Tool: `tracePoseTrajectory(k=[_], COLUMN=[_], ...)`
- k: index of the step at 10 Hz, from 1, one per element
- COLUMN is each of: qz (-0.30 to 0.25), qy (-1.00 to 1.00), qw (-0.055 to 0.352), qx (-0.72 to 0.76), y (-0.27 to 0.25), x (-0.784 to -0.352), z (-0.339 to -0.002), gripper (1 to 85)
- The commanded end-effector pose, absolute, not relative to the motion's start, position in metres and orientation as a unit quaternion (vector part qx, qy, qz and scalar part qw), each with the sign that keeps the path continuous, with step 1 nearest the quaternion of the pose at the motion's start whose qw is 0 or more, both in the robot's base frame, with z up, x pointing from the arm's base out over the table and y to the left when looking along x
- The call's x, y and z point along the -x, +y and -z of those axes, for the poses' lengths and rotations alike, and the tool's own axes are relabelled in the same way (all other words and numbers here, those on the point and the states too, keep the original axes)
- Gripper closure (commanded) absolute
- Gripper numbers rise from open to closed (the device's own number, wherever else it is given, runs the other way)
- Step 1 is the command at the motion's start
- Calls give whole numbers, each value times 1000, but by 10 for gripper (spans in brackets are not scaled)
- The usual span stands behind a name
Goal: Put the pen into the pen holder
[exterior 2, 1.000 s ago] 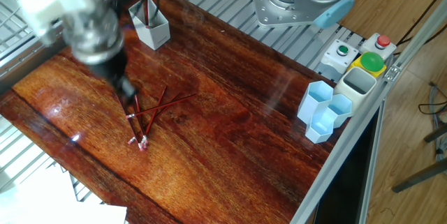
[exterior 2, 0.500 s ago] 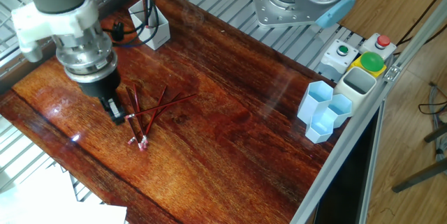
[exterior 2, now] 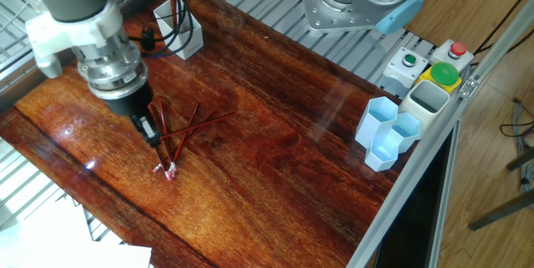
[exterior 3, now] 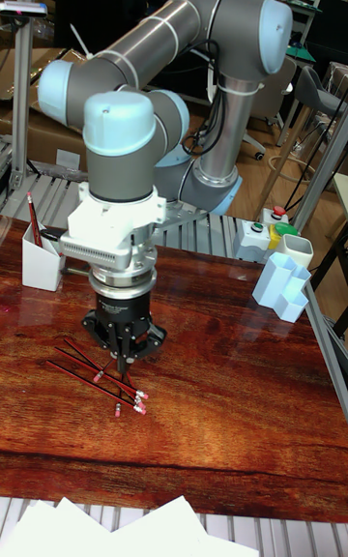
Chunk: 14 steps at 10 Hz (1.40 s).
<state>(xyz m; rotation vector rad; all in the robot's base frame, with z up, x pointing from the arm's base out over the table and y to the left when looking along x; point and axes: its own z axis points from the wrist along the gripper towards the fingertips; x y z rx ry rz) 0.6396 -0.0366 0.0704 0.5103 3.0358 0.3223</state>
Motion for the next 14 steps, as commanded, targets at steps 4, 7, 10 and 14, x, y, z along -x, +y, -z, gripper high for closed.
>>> tracePoseTrajectory(k=[4,7,10,14], qz=[-115,-129,-135,-126], qy=[983,979,977,976], qw=[35,35,49,54], qx=[-141,-152,-160,-167], y=[-51,-40,-40,-54], x=[-619,-621,-631,-628], z=[-62,-58,-47,-45], gripper=[7,7,7,27])
